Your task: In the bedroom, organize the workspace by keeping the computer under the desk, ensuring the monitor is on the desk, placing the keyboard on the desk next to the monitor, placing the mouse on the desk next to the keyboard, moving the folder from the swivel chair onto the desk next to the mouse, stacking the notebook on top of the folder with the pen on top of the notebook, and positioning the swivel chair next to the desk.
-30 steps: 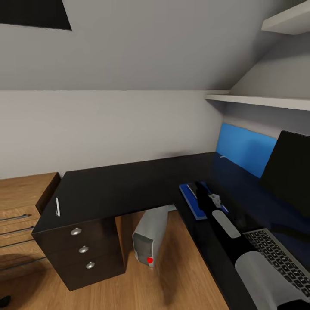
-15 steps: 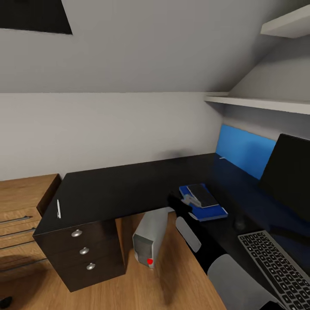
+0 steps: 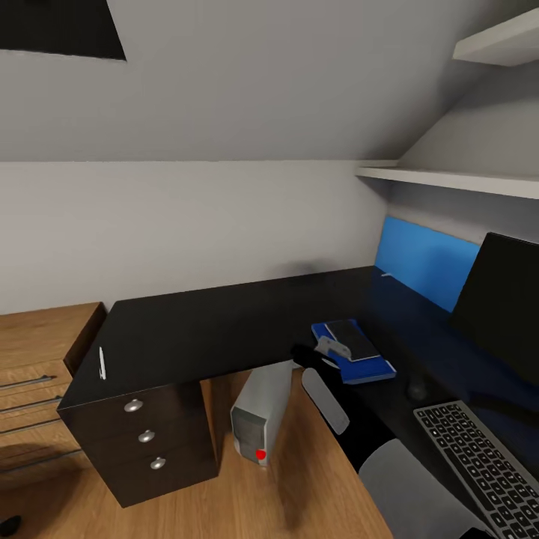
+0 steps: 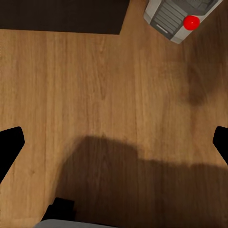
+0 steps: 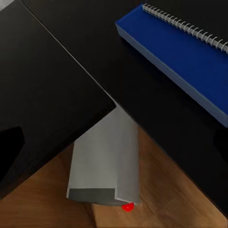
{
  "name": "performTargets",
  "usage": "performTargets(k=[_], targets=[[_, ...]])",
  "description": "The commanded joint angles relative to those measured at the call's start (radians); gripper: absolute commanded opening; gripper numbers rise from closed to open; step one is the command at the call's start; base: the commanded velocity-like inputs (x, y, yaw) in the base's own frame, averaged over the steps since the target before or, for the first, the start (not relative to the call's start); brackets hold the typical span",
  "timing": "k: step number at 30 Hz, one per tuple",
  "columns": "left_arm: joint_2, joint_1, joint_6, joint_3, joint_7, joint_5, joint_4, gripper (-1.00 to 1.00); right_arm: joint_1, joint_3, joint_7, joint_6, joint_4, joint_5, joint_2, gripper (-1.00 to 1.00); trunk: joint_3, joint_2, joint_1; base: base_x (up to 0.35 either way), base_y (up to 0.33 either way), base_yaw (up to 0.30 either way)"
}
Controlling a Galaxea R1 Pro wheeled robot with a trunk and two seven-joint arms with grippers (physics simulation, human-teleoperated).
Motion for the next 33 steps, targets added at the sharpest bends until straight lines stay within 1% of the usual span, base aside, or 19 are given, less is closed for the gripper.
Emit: performTargets(k=[1,14,18,25,27,28,29,32,33], targets=[[0.002,0.0,0.004,-0.005,0.009,0.01,-0.003,1.0,0.0,0.003,-0.006,0.004,-0.002,-0.003,0.0,1.0,-0.001,-0.001,0.0,0.0,0.0,0.094],[0.001,0.0,0.004,-0.005,0.009,0.009,-0.003,1.0,0.0,0.002,-0.001,0.002,-0.008,0.001,-0.003,1.0,-0.001,-0.001,0.0,0.0,0.0,0.032],[0.002,0.0,0.004,-0.005,0.009,0.009,-0.003,1.0,0.0,0.006,-0.002,0.001,-0.009,0.001,-0.002,1.0,-0.001,-0.001,0.0,0.0,0.0,0.186],[0.001,0.0,0.004,-0.005,0.009,0.009,-0.002,1.0,0.0,0.022,-0.003,0.001,-0.009,0.002,-0.001,1.0,-0.001,-0.001,0.0,0.0,0.0,0.264],[0.001,0.0,0.004,-0.005,0.009,0.009,-0.001,1.0,0.0,0.037,-0.004,0.001,-0.009,0.003,0.0,1.0,-0.001,-0.001,0.0,0.0,0.0,0.272],[0.001,0.0,0.004,-0.005,0.009,0.009,0.001,1.0,0.0,0.054,-0.005,0.001,-0.009,0.003,0.0,1.0,-0.002,-0.001,0.0,0.0,0.0,0.255],[0.001,0.0,0.004,-0.005,0.009,0.01,0.005,1.0,0.0,0.075,-0.005,0.0,-0.01,0.004,0.0,1.0,-0.003,-0.001,0.0,0.0,0.0,0.237],[0.003,0.0,0.004,-0.005,0.009,0.009,0.01,1.0,0.0,0.156,-0.005,0.0,-0.027,0.004,0.0,1.0,-0.005,-0.001,0.0,0.0,0.0,0.164],[0.003,0.0,0.004,-0.005,0.009,0.009,0.01,1.0,0.0,0.17,-0.005,-0.001,-0.03,0.004,0.0,1.0,-0.005,-0.001,0.0,0.0,0.0,0.086]])
